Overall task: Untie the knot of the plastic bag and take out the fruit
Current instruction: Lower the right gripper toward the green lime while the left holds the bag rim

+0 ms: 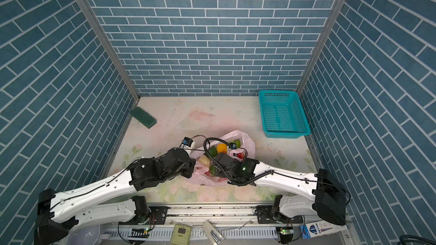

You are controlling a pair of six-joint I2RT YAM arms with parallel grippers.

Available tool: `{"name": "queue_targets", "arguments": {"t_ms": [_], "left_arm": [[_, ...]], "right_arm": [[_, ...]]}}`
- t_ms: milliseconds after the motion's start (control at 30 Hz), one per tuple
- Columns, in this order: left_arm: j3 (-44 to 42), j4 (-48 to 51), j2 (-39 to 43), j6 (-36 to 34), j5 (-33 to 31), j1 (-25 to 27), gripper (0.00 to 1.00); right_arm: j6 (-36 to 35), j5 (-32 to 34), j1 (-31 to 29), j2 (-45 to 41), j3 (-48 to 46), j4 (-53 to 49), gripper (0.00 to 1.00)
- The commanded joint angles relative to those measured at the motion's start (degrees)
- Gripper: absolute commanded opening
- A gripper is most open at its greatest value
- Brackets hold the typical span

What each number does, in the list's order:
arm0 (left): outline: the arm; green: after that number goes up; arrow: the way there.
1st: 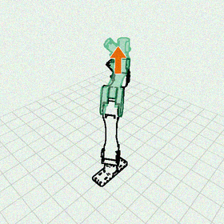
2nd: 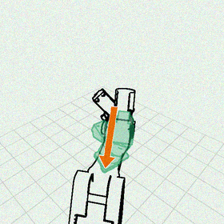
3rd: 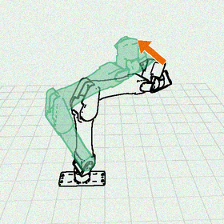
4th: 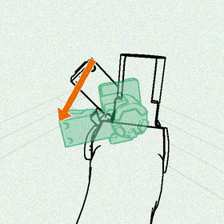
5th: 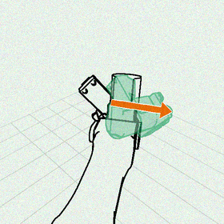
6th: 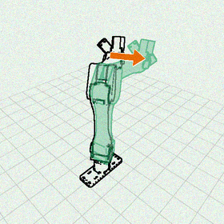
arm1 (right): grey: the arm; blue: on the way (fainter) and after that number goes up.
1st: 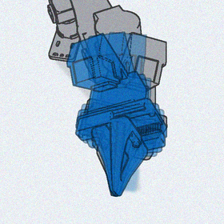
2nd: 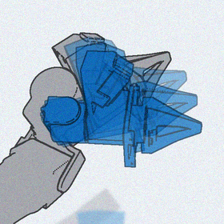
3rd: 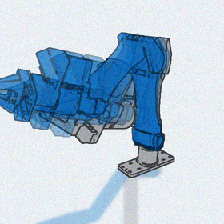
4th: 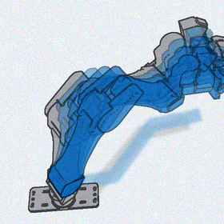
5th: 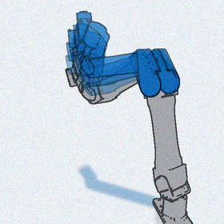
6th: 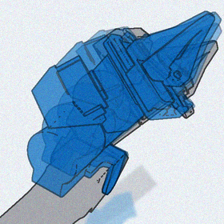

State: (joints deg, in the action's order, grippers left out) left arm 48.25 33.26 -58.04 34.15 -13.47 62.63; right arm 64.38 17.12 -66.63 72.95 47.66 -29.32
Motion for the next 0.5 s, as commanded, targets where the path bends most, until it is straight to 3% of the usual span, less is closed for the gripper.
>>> {"name": "queue_targets", "arguments": {"t_ms": [0, 200, 467], "left_arm": [[-0.3, -1.6, -0.9, 0.7, -1.4, 1.9, 0.00], [-1.1, -1.3, -0.7, 2.2, -3.1, 4.0, 0.00], [-3.9, -0.8, 0.0, 2.8, -2.0, 4.3, 0.00]], "right_arm": [[-0.6, -0.7, 1.5, 2.7, 2.6, 3.5, 0.89], [-0.2, -1.1, 2.2, 5.3, 2.6, 8.0, 0.86], [0.7, -6.4, -4.8, 3.4, -6.4, 8.8, 0.85]]}}
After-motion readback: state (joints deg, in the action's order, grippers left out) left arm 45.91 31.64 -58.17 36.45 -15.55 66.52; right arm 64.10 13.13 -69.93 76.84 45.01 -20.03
